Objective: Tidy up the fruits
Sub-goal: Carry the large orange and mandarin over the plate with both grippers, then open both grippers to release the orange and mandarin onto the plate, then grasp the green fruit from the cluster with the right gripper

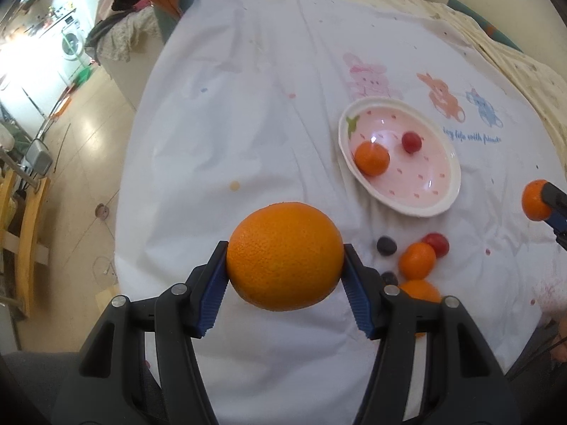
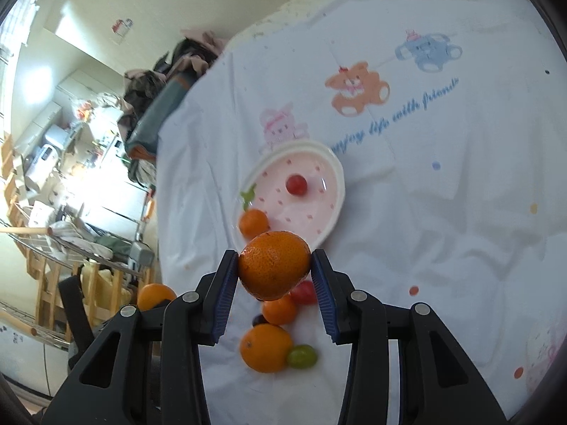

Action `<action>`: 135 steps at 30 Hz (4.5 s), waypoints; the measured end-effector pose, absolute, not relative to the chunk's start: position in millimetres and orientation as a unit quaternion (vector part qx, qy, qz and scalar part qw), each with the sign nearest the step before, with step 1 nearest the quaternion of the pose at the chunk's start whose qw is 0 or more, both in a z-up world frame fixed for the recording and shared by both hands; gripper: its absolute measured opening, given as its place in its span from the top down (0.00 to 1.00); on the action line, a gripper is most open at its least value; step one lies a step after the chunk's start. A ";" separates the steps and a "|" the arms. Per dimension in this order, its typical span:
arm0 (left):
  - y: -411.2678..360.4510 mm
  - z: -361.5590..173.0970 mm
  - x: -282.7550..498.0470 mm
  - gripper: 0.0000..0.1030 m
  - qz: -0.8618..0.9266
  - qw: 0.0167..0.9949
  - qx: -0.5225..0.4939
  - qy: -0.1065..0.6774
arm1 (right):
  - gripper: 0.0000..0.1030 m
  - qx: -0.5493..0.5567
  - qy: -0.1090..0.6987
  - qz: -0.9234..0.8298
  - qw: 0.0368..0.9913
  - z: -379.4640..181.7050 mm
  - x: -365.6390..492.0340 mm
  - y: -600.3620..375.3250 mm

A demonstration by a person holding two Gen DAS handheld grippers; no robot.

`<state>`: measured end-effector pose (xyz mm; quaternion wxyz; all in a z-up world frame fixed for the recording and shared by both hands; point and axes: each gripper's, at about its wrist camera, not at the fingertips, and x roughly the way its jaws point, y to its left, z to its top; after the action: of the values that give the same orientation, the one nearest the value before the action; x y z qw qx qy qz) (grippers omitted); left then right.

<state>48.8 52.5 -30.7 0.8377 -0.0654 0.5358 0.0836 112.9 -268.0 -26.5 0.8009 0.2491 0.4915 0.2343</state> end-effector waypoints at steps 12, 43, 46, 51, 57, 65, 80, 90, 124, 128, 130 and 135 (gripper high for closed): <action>44.8 4.0 104.4 0.45 0.085 0.852 -0.056 0.513 | 0.57 0.221 0.468 0.258 0.816 -7.3 161.8 -255.3; -6.3 -88.3 248.1 0.44 0.014 0.819 -0.037 0.572 | 0.57 0.167 0.601 0.221 0.750 -114.2 242.4 -219.8; -9.3 -94.5 251.2 0.44 0.007 0.817 -0.036 0.575 | 0.57 0.170 0.604 0.218 0.748 -117.3 244.0 -221.3; -15.6 -106.9 252.7 0.44 0.003 0.810 -0.028 0.585 | 0.57 0.170 0.604 0.216 0.748 -116.3 244.2 -220.1; -20.3 -111.3 254.1 0.42 -0.001 0.808 -0.012 0.588 | 0.56 0.169 0.602 0.216 0.750 -115.5 244.3 -220.7; -22.6 -100.3 252.2 0.10 0.015 0.825 0.028 0.565 | 0.55 0.176 0.600 0.216 0.750 -113.9 243.5 -221.8; -14.3 -36.3 209.3 0.11 0.009 0.862 0.030 0.507 | 0.22 0.187 0.527 0.225 0.798 -57.7 232.2 -234.4; 5.4 5.5 157.8 0.12 0.039 0.887 0.007 0.461 | 0.19 0.178 0.492 0.243 0.817 -20.0 189.8 -236.6; 9.6 -11.0 40.2 0.12 0.015 0.875 -0.055 0.482 | 0.19 -0.006 0.578 0.223 0.785 -56.2 81.6 -220.6; 13.4 -17.5 44.2 0.12 0.034 0.867 -0.051 0.494 | 0.21 -0.117 0.595 0.297 0.738 -76.9 66.8 -188.2; 14.3 -22.1 47.4 0.12 0.040 0.861 -0.052 0.504 | 0.29 -0.159 0.609 0.323 0.706 -94.0 59.4 -174.9; 19.9 -26.7 50.9 0.12 0.048 0.850 -0.064 0.520 | 0.37 -0.185 0.627 0.347 0.673 -119.5 57.7 -157.1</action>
<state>50.9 19.9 -26.7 0.8503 -0.0644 0.5201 0.0480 57.7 -157.1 -119.5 0.6727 -0.1851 0.6266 0.3473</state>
